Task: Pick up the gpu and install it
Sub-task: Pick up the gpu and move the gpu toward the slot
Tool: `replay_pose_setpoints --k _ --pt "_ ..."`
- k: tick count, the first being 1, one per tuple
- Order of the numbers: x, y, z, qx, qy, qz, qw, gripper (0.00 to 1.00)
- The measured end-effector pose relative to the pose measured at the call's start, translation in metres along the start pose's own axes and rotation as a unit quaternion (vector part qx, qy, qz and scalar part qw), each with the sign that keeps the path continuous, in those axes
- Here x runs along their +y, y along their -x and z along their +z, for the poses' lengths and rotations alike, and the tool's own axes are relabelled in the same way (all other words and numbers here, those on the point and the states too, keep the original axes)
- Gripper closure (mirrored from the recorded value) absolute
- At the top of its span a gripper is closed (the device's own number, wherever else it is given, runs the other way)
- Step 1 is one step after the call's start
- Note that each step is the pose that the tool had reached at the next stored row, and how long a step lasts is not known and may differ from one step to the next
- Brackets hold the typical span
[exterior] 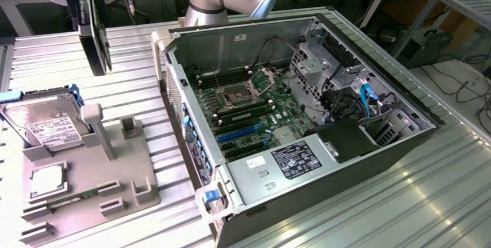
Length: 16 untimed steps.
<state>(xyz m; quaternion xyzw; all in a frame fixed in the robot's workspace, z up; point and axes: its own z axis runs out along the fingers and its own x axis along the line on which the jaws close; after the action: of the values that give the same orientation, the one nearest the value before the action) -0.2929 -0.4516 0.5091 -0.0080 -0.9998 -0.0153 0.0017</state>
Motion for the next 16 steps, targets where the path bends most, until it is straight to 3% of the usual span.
replay_pose_setpoints --k 16 --pt "0.0003 0.016 0.0002 0.0 0.0 -0.001 1.0 0.73"
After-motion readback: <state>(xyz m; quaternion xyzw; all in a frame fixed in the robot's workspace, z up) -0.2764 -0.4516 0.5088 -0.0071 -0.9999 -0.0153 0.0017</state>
